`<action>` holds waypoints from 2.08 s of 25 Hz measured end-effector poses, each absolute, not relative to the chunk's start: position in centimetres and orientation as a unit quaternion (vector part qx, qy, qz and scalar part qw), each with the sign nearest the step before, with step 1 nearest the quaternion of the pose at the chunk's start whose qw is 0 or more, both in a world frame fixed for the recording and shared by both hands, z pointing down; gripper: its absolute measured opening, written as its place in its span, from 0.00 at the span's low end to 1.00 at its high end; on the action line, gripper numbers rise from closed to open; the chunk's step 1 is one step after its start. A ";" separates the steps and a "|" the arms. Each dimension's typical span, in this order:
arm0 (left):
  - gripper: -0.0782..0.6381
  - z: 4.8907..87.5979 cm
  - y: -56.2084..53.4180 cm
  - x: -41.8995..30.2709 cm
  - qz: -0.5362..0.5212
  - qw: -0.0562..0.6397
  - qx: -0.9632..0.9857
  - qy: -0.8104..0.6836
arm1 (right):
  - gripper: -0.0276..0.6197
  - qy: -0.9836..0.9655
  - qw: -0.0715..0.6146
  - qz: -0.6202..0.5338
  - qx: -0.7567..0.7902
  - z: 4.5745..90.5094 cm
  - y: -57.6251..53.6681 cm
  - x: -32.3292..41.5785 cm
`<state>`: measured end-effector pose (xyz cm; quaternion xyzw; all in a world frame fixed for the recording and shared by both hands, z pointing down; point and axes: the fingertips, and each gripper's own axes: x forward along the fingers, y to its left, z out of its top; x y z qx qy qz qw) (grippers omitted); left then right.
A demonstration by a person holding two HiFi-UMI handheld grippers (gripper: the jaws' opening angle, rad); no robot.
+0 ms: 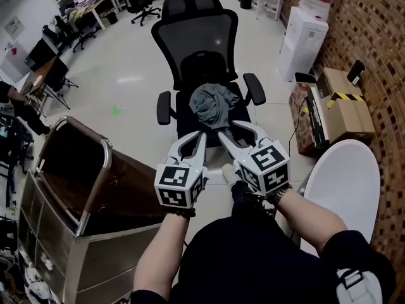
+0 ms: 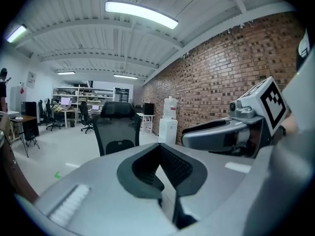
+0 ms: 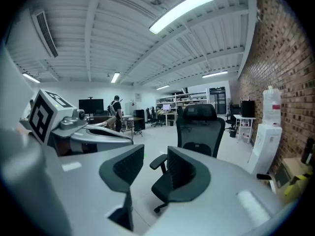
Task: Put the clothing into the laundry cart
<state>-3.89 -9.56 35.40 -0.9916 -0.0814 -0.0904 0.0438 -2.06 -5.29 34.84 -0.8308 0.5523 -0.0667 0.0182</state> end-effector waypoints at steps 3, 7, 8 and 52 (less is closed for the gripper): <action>0.11 37.9 -11.4 -1.3 -0.104 0.036 -0.991 -0.076 | 0.30 0.559 0.018 -0.078 -0.826 37.0 -7.2 0.8; 0.11 41.5 -14.3 2.9 -0.121 0.026 -0.990 -0.065 | 0.34 0.566 0.020 -0.098 -0.818 40.7 -10.1 5.3; 0.11 42.6 -15.2 4.1 -0.125 0.022 -0.990 -0.062 | 0.35 0.568 0.019 -0.105 -0.816 41.9 -11.0 6.6; 0.11 92.3 -42.1 44.8 -0.340 -0.192 -0.920 0.040 | 0.95 0.572 -0.150 -0.449 -0.669 104.1 -38.2 45.9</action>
